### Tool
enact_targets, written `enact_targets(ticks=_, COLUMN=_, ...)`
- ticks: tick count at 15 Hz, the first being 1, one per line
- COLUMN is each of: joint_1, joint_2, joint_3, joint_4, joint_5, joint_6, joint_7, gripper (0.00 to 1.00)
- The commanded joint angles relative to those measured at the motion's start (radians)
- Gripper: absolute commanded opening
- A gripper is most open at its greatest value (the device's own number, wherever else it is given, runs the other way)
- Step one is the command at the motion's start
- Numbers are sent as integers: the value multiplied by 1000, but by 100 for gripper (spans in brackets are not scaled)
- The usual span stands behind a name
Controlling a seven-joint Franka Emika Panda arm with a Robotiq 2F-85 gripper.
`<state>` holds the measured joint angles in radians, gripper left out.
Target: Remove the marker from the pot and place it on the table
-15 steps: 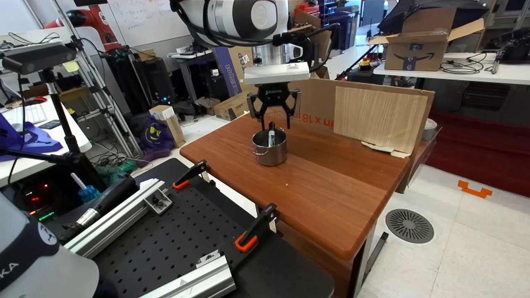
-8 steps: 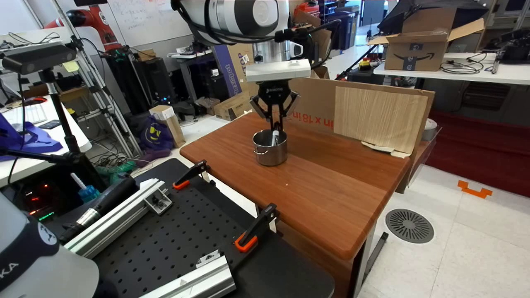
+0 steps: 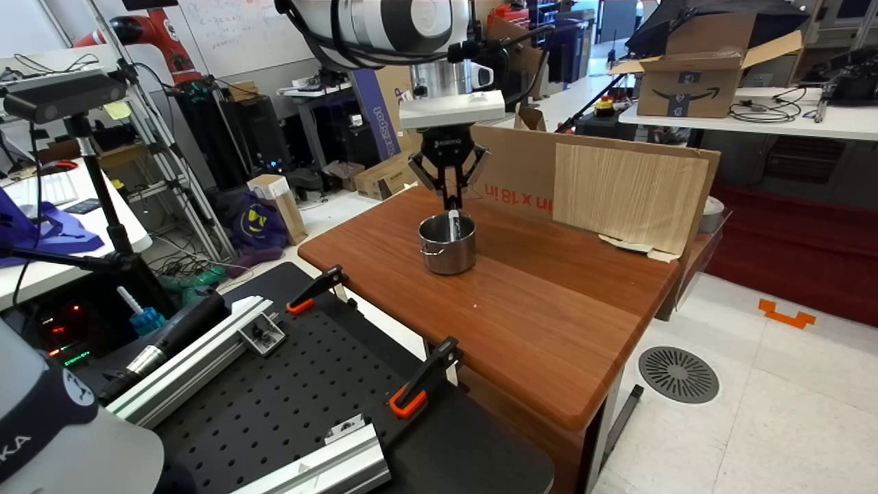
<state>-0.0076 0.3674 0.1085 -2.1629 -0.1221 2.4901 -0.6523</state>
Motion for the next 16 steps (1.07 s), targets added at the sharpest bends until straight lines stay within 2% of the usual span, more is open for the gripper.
enact_targets(ticks=1, joint_1=11, joint_2=-42, joint_3=1, joint_4=-13, joint_5=-19, joint_6=-40, joint_7=40, gripper=5)
enact_targets(ticks=6, joint_1=5, joint_2=-117, joint_3=15, joint_4=-45, joint_5=11, joint_6=-77, joint_7=43, gripper=5)
enact_targets(ticks=10, joint_1=9, joint_2=-229, joint_3=15, joint_4=-78, joint_5=51, joint_6=-112, joint_7=42, gripper=5)
enact_targets(ticks=13, joint_1=26, joint_2=-294, joint_3=15, joint_4=-82, joint_5=86, joint_6=-132, joint_7=42, gripper=5)
enact_targets(ticks=16, joint_1=61, joint_2=-296, joint_3=25, joint_4=-62, joint_5=99, joint_6=-144, joint_7=56, gripper=5)
